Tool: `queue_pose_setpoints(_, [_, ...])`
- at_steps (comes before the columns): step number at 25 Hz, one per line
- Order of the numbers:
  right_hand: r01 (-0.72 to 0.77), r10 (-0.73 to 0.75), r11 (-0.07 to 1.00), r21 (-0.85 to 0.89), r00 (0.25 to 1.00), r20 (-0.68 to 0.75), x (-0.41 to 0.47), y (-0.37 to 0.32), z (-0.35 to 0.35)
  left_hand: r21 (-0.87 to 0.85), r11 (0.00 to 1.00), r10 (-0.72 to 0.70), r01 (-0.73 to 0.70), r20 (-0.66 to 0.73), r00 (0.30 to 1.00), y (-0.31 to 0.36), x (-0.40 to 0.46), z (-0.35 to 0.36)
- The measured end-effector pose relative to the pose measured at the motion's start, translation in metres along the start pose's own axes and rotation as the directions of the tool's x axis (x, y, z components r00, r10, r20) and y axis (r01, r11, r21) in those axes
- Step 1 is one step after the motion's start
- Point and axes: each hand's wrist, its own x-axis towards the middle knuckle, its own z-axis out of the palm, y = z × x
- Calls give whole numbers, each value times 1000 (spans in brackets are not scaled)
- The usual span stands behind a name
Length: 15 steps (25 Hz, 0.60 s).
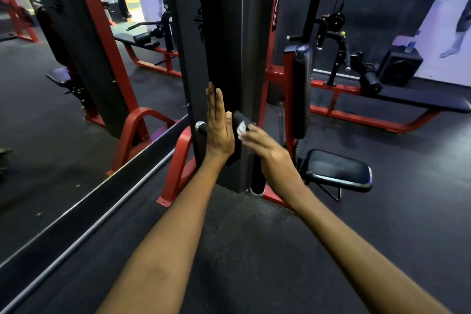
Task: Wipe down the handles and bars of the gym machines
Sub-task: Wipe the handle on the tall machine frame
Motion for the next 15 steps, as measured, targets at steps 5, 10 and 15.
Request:
queue_pose_setpoints(5, [-181, 161, 983, -42, 940, -301, -36, 16, -13, 7, 1000, -17, 16, 51, 999, 14, 0, -3])
queue_pose_setpoints(10, [-60, 67, 997, -53, 988, 142, 54, -8, -7, -42, 999, -14, 19, 107, 994, 17, 2, -9])
queue_pose_setpoints(15, [-294, 307, 951, 92, 921, -239, -43, 11, -3, -2, 1000, -27, 27, 158, 987, 13, 2, -13])
